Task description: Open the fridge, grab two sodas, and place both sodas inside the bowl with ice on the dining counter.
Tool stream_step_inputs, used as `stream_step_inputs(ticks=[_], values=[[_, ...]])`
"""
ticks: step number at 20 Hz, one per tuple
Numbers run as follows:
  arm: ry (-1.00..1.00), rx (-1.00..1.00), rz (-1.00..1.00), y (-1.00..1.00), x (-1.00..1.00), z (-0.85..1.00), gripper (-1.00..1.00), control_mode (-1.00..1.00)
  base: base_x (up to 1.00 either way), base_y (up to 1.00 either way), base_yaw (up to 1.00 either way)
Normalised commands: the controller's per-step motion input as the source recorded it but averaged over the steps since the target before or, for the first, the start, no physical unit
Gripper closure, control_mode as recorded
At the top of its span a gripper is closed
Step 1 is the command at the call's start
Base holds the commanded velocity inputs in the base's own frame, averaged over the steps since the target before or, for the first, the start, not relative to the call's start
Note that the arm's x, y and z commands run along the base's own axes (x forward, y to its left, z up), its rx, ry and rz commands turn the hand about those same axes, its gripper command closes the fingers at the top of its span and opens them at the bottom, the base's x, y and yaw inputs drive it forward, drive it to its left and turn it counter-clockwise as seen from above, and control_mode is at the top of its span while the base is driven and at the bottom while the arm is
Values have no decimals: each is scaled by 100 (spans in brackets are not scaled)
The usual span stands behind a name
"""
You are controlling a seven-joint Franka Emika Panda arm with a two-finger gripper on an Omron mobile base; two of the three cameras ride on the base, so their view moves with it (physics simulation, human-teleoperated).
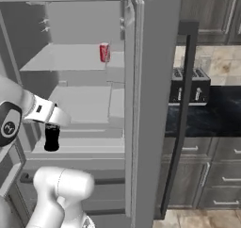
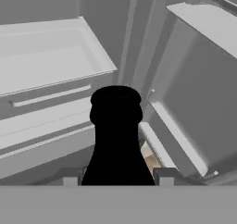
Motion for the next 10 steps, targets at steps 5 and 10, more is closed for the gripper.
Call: stream_step_inputs(ticks=[5, 10], values=[[0, 0, 0, 0, 0, 0, 100, 100, -52, 19, -48], [0, 0, 0, 0, 0, 0, 100, 100, -47, 5, -62]])
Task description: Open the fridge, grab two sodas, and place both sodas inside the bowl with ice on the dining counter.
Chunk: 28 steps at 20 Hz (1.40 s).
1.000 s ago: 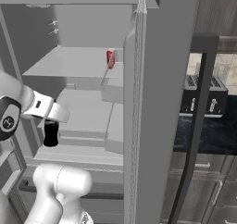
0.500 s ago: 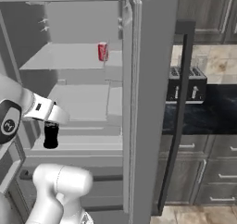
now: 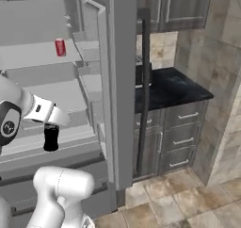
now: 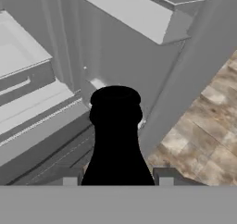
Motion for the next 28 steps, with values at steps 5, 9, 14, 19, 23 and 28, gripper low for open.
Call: stream_step_inputs(ticks=[5, 9, 14, 19, 23, 28], values=[[0, 0, 0, 0, 0, 0, 100, 100, -37, 0, -67], [0, 0, 0, 0, 0, 0, 100, 100, -34, 0, -67], [0, 0, 0, 0, 0, 0, 100, 100, -27, 0, -67], [0, 0, 0, 0, 0, 0, 100, 100, -13, -2, -68], [0, 0, 0, 0, 0, 0, 100, 100, 0, -18, -65], [0, 0, 0, 0, 0, 0, 100, 100, 5, -42, -55]])
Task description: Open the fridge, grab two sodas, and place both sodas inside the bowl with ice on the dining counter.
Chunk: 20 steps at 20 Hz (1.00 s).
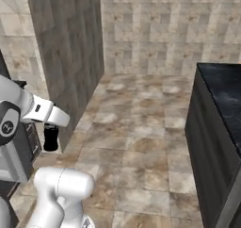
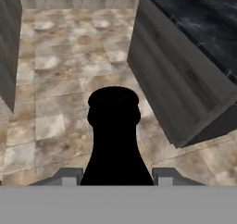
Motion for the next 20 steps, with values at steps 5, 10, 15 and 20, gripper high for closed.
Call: stream_step_inputs(ticks=[5, 10, 15, 20], values=[[0, 0, 0, 0, 0, 0, 100, 100, 36, -58, -38], [0, 0, 0, 0, 0, 0, 100, 100, 77, -36, -30], [0, 0, 0, 0, 0, 0, 100, 100, 100, -1, -21], [0, 0, 0, 0, 0, 0, 100, 100, 100, 19, -20]])
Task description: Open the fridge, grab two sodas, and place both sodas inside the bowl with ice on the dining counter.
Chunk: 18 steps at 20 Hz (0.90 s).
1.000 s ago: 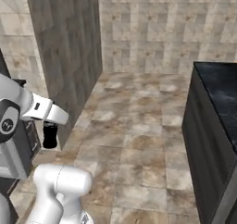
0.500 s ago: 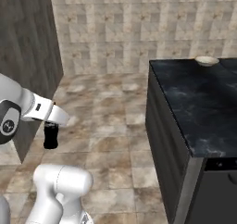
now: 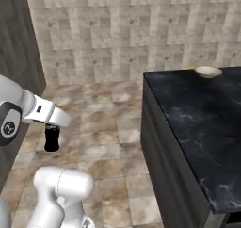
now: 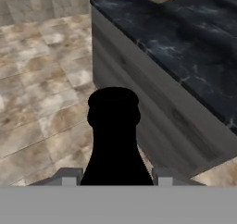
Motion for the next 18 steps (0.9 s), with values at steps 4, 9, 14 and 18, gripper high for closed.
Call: stream_step_inputs(ticks=[4, 9, 14, 18], values=[[0, 0, 0, 0, 0, 0, 100, 100, 100, 24, -19], [0, 0, 0, 0, 0, 0, 100, 100, 100, 24, -21], [0, 0, 0, 0, 0, 0, 100, 100, 100, 33, -26], [0, 0, 0, 0, 0, 0, 100, 100, 100, 43, -35]])
